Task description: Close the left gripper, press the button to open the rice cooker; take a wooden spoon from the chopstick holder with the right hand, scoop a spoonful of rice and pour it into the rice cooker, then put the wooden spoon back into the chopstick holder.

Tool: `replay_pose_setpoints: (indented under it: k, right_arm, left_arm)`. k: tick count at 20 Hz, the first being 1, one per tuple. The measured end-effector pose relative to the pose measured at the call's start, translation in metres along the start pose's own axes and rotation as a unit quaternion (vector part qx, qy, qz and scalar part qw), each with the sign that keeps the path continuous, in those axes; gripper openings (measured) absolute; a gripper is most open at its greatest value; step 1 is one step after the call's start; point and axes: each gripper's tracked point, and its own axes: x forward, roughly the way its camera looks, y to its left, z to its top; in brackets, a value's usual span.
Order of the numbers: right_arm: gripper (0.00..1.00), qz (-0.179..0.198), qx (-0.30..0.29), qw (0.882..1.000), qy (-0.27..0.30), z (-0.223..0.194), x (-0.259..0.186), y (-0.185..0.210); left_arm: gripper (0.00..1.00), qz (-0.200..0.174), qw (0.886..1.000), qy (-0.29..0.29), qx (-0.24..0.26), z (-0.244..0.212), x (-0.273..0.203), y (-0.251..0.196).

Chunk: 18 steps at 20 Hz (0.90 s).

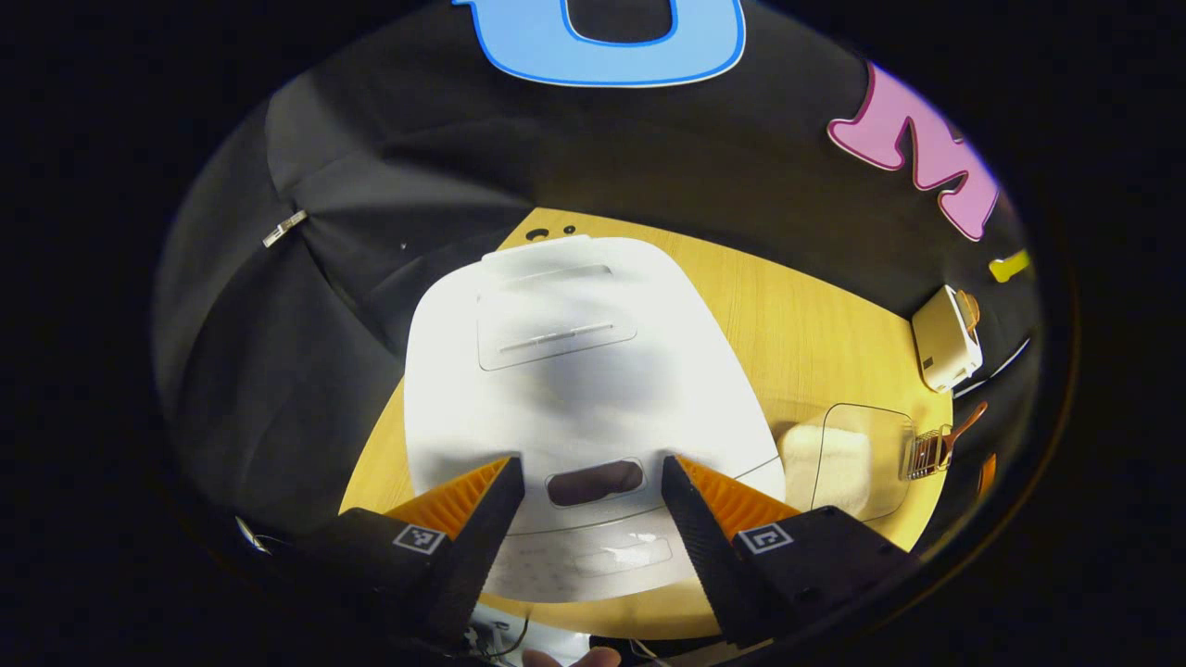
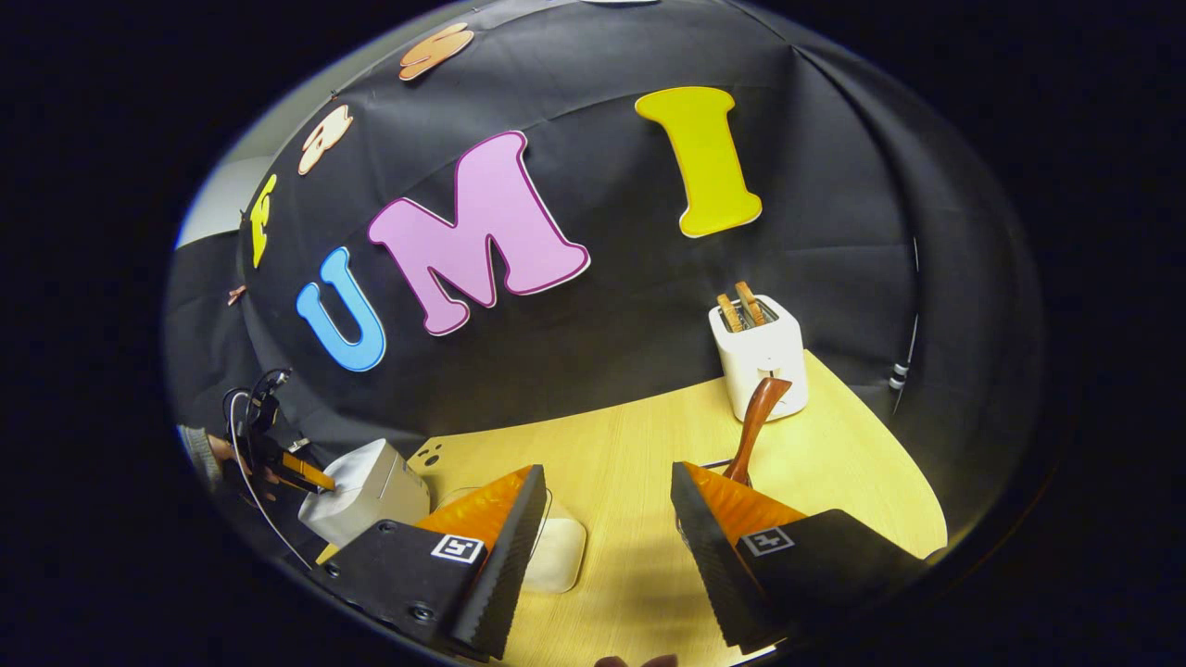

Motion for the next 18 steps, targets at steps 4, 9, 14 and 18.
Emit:
replay_pose_setpoints:
  k: [4,9,14,18]
  right_arm:
    - [0.84,0.001,0.006,1.000,0.005,-0.006,0.002,-0.008]
    - [0.85,0.005,0.011,1.000,0.015,-0.015,0.005,-0.007]
    - [0.85,0.012,0.009,1.000,0.011,-0.009,0.007,0.004]
    - [0.86,0.011,-0.001,1.000,0.001,0.001,0.001,0.013]
  left_arm:
    - [1.00,0.002,0.999,0.051,0.004,-0.001,0.003,0.000]
    - [1.00,0.001,0.998,0.059,0.005,0.000,0.004,-0.001]
    - [1.00,0.006,0.999,0.033,-0.011,0.001,0.002,0.001]
    - [0.97,-0.008,0.999,-0.040,-0.021,0.017,-0.012,-0.009]
